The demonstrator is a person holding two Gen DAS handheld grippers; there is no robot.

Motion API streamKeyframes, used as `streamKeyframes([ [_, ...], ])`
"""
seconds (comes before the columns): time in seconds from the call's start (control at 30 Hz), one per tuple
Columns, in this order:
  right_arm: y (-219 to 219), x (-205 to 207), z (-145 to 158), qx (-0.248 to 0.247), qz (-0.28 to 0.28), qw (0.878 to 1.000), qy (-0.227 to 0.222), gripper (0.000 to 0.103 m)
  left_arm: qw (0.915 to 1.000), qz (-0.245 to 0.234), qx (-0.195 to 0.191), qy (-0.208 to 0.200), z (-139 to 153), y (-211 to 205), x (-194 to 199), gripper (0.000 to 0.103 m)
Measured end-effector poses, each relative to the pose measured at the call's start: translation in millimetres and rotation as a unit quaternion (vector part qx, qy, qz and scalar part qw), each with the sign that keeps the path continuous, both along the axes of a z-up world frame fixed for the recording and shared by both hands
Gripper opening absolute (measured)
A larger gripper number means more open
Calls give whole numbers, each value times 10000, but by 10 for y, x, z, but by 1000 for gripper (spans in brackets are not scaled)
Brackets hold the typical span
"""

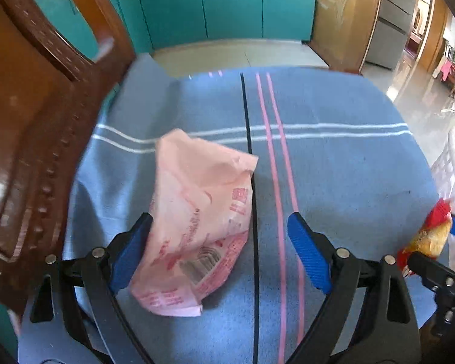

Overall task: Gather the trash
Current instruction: 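Lower the left tool onto the pink paper wrapper while the right tool holds the red candy, then close the left tool on the pink paper wrapper and lift it off the seat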

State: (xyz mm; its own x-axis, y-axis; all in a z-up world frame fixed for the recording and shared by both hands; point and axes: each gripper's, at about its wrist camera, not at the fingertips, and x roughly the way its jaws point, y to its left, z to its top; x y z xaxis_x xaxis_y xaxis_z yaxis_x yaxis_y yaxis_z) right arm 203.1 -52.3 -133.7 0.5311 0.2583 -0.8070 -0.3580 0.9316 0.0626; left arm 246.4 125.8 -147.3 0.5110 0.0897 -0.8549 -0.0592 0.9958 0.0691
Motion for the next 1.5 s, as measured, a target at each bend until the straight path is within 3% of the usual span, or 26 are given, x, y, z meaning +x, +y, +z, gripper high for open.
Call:
streamKeyframes([
  [0.13,-33,9,29,-79,-27,9999,-63,61,10000,71,29,-56,-21,49,-36,53],
  [0.23,-63,27,54,-52,-69,9999,-72,61,9986,102,-498,-159,70,129,-178,46],
  [0.33,-62,46,75,-24,-122,9999,-89,65,9969,30,-749,-247,129,96,-354,45],
  [0.5,-45,80,144,54,-205,9997,-111,66,9928,-27,-1174,-245,197,-48,-692,45],
  [0.6,-44,79,195,10,-286,9993,-223,68,9920,51,-1233,-255,236,-81,-852,52],
  [0.73,-16,114,189,-86,-351,9991,-242,74,9946,141,-998,-240,238,-69,-911,69],
  [1.1,261,304,-177,-565,-322,9979,-14,74,9940,245,-1063,-20,60,-2,-812,73],
  [1.5,258,312,-285,-555,-309,9980,71,74,9939,240,-1079,-3,-48,-33,-798,76],
])
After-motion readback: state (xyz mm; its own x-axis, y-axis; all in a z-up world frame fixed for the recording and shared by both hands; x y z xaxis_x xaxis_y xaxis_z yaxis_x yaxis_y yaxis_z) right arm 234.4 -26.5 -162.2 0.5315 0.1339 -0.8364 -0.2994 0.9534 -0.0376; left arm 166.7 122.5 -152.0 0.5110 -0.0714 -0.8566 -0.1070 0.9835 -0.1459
